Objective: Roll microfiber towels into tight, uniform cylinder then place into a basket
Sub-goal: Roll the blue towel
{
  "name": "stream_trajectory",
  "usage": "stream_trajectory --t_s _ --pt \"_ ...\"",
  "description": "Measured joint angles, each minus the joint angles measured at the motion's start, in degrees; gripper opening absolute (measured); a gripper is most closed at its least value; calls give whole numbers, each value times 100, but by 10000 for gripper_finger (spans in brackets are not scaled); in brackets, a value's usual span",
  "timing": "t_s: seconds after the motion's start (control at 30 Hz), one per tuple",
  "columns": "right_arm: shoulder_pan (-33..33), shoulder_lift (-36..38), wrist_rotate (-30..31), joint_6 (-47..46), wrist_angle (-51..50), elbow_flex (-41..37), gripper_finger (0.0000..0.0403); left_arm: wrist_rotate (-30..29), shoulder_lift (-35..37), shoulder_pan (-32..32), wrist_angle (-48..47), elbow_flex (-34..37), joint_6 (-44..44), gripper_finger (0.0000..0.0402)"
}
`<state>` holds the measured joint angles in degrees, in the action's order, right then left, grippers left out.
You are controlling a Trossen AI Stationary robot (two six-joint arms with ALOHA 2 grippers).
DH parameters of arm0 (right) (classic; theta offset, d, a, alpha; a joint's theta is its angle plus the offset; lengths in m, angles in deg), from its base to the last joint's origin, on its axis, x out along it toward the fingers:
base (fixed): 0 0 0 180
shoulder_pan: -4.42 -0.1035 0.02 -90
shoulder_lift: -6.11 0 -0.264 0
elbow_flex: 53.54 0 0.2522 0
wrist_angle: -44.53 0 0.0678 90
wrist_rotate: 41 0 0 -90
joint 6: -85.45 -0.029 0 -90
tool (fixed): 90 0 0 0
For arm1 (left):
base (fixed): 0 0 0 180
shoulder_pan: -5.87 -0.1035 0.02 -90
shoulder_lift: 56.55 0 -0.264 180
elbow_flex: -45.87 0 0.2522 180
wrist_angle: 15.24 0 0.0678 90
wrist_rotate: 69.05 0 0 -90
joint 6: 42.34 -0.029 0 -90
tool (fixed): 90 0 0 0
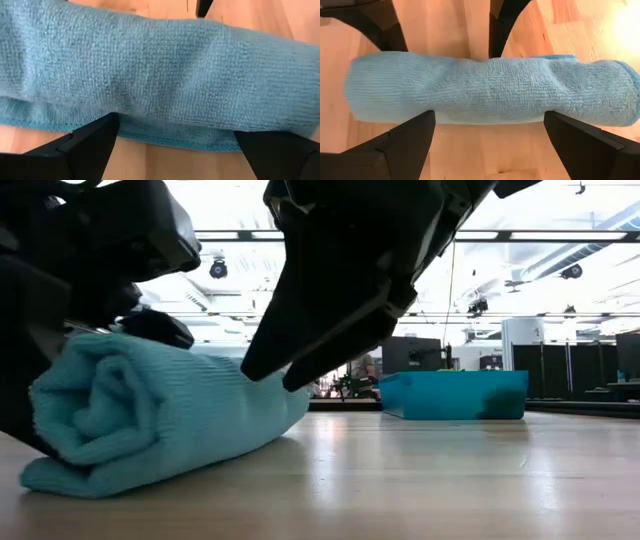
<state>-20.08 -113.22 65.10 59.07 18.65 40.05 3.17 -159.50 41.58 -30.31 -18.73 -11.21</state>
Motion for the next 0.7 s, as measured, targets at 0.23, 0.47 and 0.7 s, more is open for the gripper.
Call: stream_trajectory --t_s 0.23,0.47,0.7 --pt "94 0 46 182 107 29 370 39 84 -2 -128 -1 -109 377" --pt "247 -141 32 380 409 10 370 28 84 -40 -74 -14 -164 377" --pt "304 -203 -101 598 551 45 370 -7 84 -48 -69 -14 -161 377"
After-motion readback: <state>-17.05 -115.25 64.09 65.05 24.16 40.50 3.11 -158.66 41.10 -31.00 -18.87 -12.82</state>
